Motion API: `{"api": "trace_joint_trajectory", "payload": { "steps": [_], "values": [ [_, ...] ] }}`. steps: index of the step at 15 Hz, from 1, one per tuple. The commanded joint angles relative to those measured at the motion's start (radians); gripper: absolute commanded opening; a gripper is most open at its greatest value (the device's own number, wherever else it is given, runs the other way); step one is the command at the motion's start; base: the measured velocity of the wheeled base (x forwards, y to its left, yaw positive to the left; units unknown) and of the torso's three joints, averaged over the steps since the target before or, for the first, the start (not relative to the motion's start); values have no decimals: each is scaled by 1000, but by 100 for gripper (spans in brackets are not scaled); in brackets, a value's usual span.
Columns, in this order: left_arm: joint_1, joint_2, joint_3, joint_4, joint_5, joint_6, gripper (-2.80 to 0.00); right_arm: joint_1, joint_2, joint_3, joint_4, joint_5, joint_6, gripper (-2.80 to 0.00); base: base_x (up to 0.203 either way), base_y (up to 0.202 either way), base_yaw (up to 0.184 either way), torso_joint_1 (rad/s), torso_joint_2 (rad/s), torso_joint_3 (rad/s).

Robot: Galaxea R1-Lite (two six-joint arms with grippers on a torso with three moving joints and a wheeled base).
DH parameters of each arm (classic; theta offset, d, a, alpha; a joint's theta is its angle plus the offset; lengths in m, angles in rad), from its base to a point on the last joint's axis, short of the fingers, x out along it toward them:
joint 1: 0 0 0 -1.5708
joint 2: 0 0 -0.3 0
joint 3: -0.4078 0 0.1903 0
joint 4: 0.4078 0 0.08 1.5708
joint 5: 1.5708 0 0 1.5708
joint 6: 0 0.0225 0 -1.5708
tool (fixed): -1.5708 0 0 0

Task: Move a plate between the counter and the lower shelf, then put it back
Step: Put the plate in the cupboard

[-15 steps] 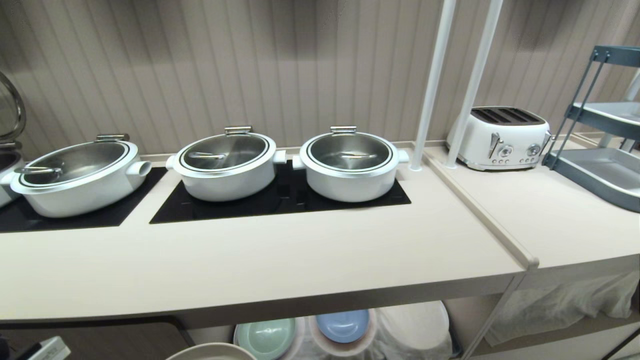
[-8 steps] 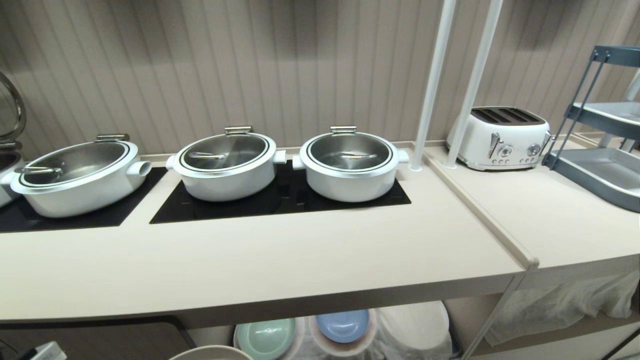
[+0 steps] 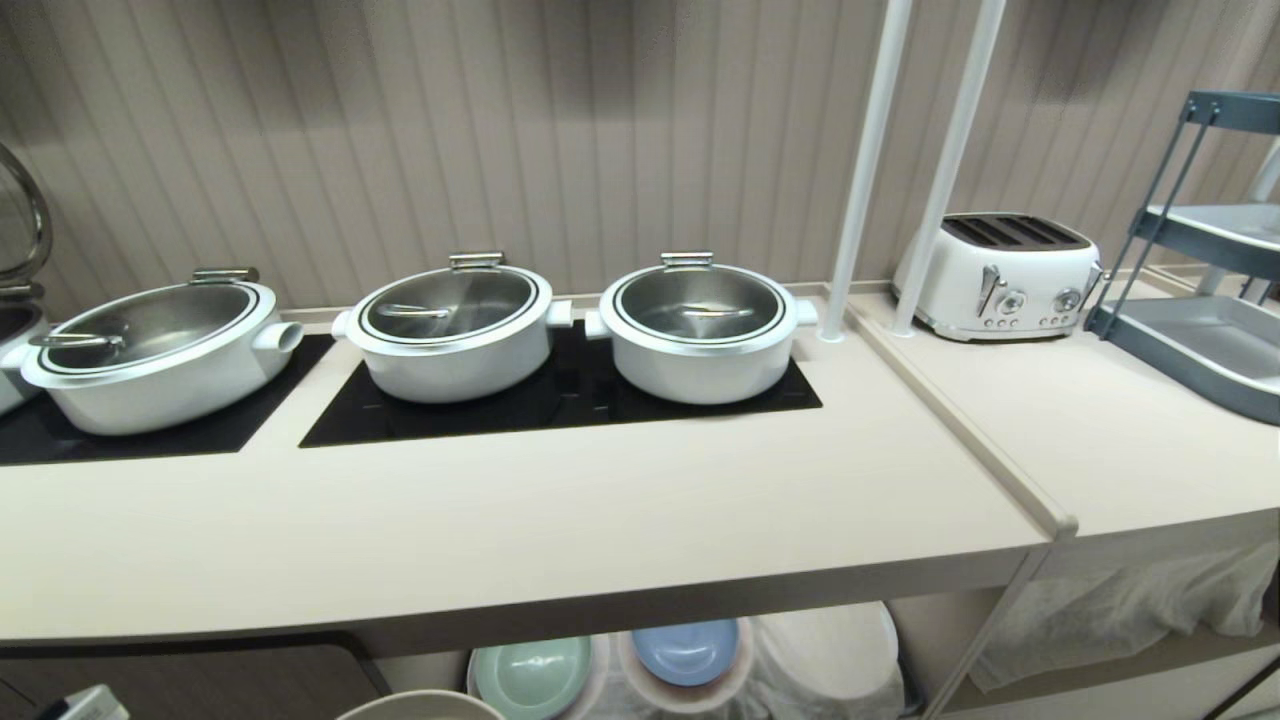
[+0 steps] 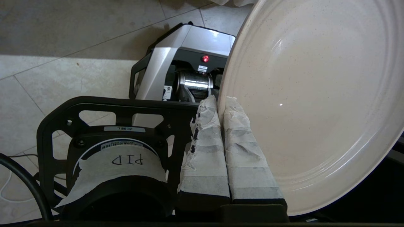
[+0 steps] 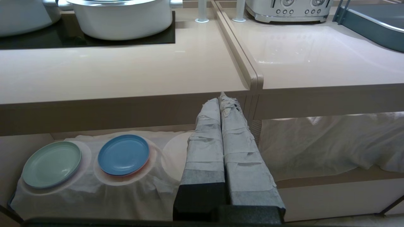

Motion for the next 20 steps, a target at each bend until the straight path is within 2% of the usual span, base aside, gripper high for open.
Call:
{"api": "trace_joint_trajectory", "payload": {
  "steps": [1,20],
  "values": [
    [0,-2,0,4,-1,-2,-280,0,0,0,0,0,0,-280,0,0,0,0,0,0],
    [0,0,0,3,-2,-2,-280,0,0,0,0,0,0,-280,0,0,0,0,0,0]
  ]
}}
